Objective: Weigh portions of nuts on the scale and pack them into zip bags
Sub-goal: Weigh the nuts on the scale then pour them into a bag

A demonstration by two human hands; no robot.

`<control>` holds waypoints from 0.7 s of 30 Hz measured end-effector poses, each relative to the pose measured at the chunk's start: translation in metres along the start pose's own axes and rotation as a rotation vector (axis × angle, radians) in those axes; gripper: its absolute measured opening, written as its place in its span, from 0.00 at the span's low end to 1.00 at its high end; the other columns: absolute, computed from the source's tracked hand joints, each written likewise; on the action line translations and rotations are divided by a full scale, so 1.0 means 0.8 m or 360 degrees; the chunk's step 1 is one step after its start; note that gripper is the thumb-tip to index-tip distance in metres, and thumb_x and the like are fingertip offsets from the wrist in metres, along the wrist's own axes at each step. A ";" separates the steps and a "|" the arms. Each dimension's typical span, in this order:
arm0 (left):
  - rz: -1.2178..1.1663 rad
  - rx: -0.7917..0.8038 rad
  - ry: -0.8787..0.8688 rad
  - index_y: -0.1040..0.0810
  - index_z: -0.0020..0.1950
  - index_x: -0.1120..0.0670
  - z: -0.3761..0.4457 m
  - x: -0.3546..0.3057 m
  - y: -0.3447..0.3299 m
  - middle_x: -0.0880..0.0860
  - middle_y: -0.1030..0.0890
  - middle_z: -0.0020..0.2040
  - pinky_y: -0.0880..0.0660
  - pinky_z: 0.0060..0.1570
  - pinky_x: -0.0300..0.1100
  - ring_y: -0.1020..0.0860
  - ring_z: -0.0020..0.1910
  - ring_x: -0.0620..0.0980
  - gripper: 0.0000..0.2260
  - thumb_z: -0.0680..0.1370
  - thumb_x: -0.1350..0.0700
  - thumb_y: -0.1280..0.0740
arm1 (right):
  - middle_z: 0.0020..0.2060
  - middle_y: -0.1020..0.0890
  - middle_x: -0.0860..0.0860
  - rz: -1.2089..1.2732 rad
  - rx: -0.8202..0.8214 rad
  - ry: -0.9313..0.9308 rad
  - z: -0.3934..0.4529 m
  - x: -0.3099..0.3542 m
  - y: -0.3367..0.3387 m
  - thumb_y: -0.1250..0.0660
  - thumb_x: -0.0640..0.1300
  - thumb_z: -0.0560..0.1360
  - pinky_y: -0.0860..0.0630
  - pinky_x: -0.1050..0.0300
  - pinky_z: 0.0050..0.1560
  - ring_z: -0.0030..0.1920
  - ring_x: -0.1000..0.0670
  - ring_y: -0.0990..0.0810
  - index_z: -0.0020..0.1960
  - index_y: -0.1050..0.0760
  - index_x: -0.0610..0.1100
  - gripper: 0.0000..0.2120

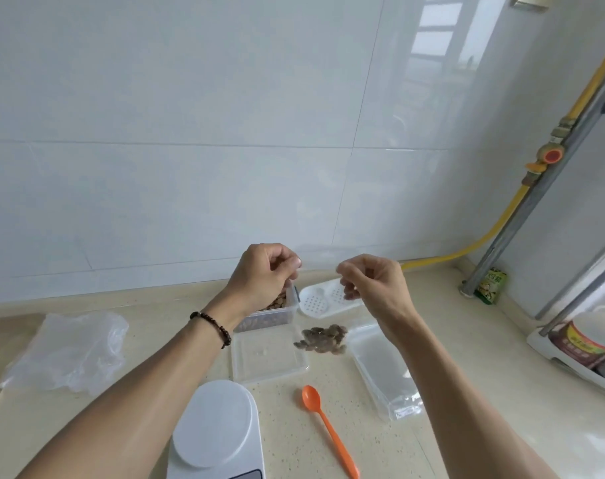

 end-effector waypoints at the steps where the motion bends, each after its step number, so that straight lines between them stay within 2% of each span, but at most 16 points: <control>1: 0.0054 -0.0024 -0.0033 0.19 0.42 0.59 0.005 -0.001 -0.004 0.52 0.18 0.34 0.25 0.35 0.35 0.22 0.31 0.43 0.07 0.79 0.60 0.33 | 0.30 0.20 0.48 0.0114 0.0014 -0.0040 0.000 -0.005 -0.002 0.29 0.39 0.74 0.22 0.55 0.38 0.33 0.51 0.22 0.39 0.20 0.37 0.07; 3: 0.0089 -0.0035 -0.0068 0.20 0.41 0.57 0.012 -0.003 -0.017 0.51 0.19 0.34 0.26 0.33 0.35 0.24 0.29 0.42 0.08 0.79 0.59 0.33 | 0.31 0.20 0.49 0.0302 0.0016 -0.0108 0.002 -0.014 -0.002 0.27 0.39 0.74 0.23 0.56 0.38 0.33 0.51 0.23 0.40 0.20 0.39 0.05; 6: -0.0024 0.0013 -0.0029 0.20 0.42 0.59 0.020 0.002 -0.040 0.52 0.19 0.33 0.25 0.32 0.38 0.23 0.29 0.45 0.07 0.79 0.60 0.33 | 0.29 0.21 0.49 0.0344 -0.0095 -0.0128 0.007 -0.025 0.018 0.27 0.37 0.74 0.24 0.59 0.36 0.31 0.52 0.25 0.40 0.20 0.38 0.05; 8: -0.0232 0.0110 0.0038 0.20 0.47 0.61 0.025 0.004 -0.063 0.54 0.19 0.35 0.23 0.36 0.39 0.21 0.32 0.47 0.05 0.79 0.59 0.32 | 0.29 0.22 0.48 0.0354 -0.0106 -0.0126 0.012 -0.032 0.031 0.28 0.36 0.74 0.24 0.60 0.36 0.30 0.53 0.25 0.39 0.20 0.38 0.05; 11: -0.0373 0.0310 0.0089 0.22 0.55 0.56 0.032 0.006 -0.112 0.54 0.16 0.42 0.23 0.45 0.37 0.17 0.42 0.47 0.07 0.80 0.55 0.34 | 0.28 0.22 0.48 0.0447 -0.0133 -0.0153 0.025 -0.041 0.060 0.28 0.37 0.74 0.24 0.60 0.35 0.29 0.53 0.25 0.38 0.20 0.41 0.07; 13: -0.0289 0.0407 0.0097 0.22 0.55 0.54 0.036 0.010 -0.150 0.53 0.15 0.46 0.24 0.53 0.40 0.17 0.48 0.46 0.06 0.80 0.55 0.35 | 0.29 0.21 0.49 0.0526 -0.0198 -0.0191 0.039 -0.053 0.088 0.27 0.38 0.73 0.24 0.60 0.35 0.29 0.53 0.24 0.37 0.20 0.43 0.07; 16: -0.0239 0.0385 0.0165 0.23 0.51 0.58 0.047 0.016 -0.206 0.55 0.16 0.44 0.20 0.51 0.46 0.16 0.44 0.51 0.05 0.82 0.60 0.38 | 0.31 0.20 0.49 0.0617 -0.0251 -0.0247 0.062 -0.079 0.140 0.27 0.40 0.74 0.24 0.58 0.37 0.30 0.53 0.24 0.40 0.21 0.43 0.05; 18: -0.0317 0.0340 0.0238 0.24 0.50 0.58 0.056 0.018 -0.245 0.55 0.16 0.42 0.20 0.46 0.47 0.16 0.40 0.54 0.06 0.83 0.61 0.40 | 0.35 0.18 0.50 0.0547 -0.0144 -0.0289 0.070 -0.105 0.171 0.28 0.45 0.75 0.22 0.56 0.42 0.35 0.51 0.21 0.46 0.21 0.44 0.05; 21: -0.0508 0.0257 0.0372 0.25 0.48 0.56 0.074 0.022 -0.307 0.57 0.17 0.42 0.20 0.43 0.47 0.16 0.39 0.55 0.07 0.83 0.61 0.41 | 0.44 0.14 0.47 0.0198 0.0164 -0.0476 0.063 -0.169 0.206 0.28 0.50 0.72 0.25 0.51 0.53 0.46 0.47 0.17 0.54 0.21 0.45 0.14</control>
Point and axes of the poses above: each hand's wrist, its own z-axis towards the middle knuckle, its own y-axis out of the back of the hand, x = y × z, the point moved 10 cm from there along z, towards the middle knuckle
